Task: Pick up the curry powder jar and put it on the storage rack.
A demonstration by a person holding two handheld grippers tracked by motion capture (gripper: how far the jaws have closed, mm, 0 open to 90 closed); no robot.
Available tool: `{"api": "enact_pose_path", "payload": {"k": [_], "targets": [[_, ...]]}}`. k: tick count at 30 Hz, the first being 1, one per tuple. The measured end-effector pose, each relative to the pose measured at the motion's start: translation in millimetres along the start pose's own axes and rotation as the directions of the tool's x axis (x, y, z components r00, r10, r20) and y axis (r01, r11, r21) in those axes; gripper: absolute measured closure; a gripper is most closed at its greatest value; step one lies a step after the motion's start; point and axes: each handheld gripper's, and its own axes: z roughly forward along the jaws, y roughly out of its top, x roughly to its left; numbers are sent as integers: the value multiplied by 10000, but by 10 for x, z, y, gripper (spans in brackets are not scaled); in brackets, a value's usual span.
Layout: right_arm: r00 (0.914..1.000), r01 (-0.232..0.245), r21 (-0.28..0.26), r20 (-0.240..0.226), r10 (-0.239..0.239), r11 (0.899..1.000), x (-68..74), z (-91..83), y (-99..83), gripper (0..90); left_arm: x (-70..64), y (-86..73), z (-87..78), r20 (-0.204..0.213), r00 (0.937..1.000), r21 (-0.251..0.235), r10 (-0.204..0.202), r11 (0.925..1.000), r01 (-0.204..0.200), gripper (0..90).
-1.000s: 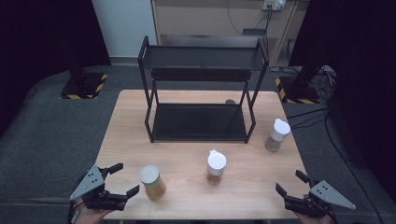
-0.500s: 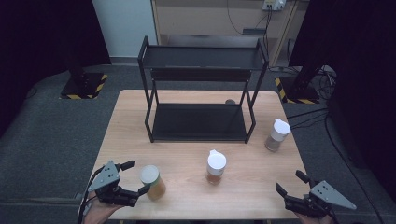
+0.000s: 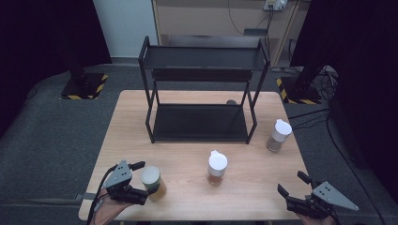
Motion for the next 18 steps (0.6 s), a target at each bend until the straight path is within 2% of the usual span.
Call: {"api": "enact_pose_path", "payload": {"k": [9,14,18], "targets": [[10000,-31,-8,-11,31,10000,-4,-2,-2,104,23,-94,80,49,9999,-144,154,9998,-154,175],[10000,-44,-16,-9,44,10000,-6,-2,-3,104,18,-159,98,66,9989,-402,459,9981,-456,306],[10000,-37,-46,-1,37,10000,-7,-5,-7,104,-4,-222,103,-35,9988,-660,484,9966,-485,319]]}}
